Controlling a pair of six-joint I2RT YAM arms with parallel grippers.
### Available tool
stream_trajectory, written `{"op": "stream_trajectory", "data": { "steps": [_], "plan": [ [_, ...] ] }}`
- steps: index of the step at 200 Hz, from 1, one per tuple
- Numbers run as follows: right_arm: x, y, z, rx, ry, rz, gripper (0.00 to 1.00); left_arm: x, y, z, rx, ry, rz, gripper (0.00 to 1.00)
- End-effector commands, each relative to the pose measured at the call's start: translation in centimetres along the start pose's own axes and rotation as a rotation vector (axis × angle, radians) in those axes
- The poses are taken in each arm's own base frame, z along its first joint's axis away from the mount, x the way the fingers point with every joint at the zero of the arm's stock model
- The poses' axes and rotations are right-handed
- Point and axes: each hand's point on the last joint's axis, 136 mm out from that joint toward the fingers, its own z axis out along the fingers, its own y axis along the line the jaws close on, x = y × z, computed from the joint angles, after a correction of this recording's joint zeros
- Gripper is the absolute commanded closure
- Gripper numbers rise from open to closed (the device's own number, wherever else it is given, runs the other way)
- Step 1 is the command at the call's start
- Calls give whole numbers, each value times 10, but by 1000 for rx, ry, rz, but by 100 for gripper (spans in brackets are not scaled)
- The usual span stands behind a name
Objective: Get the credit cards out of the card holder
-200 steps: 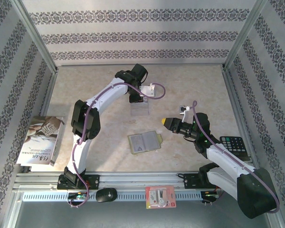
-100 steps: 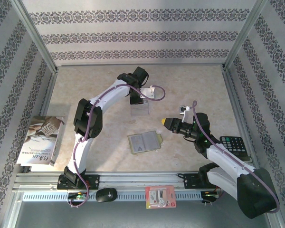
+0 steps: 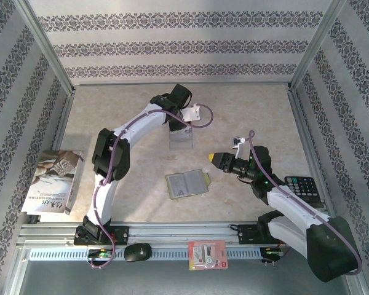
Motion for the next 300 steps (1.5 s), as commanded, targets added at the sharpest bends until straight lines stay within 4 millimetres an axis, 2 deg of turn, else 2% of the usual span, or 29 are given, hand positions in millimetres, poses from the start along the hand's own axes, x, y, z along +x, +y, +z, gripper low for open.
{"op": "stream_trajectory", "data": {
  "steps": [1,5,19,34,52,67,86,110,124,143,177,215,244,286,300],
  "plan": [
    [14,4,8,9,66,-65,64,-39,45,-75,-194,-237,-151,61],
    [10,11,11,10,68,-91,64,-42,47,-84,-203,-272,-179,59],
    [27,9,21,75,141,-154,64,-47,52,-116,-234,-375,-280,56],
    [44,9,33,130,224,-232,63,-43,50,-143,-250,-460,-397,54],
    [64,7,48,190,323,-320,62,-22,47,-165,-279,-513,-608,51],
    [83,5,59,237,405,-407,61,3,35,-176,-247,-564,-811,49],
    [107,3,73,296,506,-531,60,47,6,-167,-194,-563,-1055,47],
    [128,3,88,342,595,-660,60,99,-36,-150,-163,-548,-1258,44],
    [135,2,94,364,628,-711,60,120,-58,-141,-162,-538,-1326,42],
    [144,-1,101,406,668,-804,60,136,-81,-132,-132,-525,-1380,42],
    [155,-13,108,494,725,-907,59,146,-108,-118,-59,-502,-1423,43],
    [164,-28,113,537,760,-928,63,147,-115,-118,-34,-504,-1423,44],
    [166,-32,117,546,759,-931,75,144,-118,-119,-6,-498,-1411,45],
    [155,-21,126,491,691,-880,100,139,-129,-115,38,-491,-1400,47],
    [149,-16,128,458,656,-829,100,134,-136,-114,59,-488,-1389,47]
  ]
}}
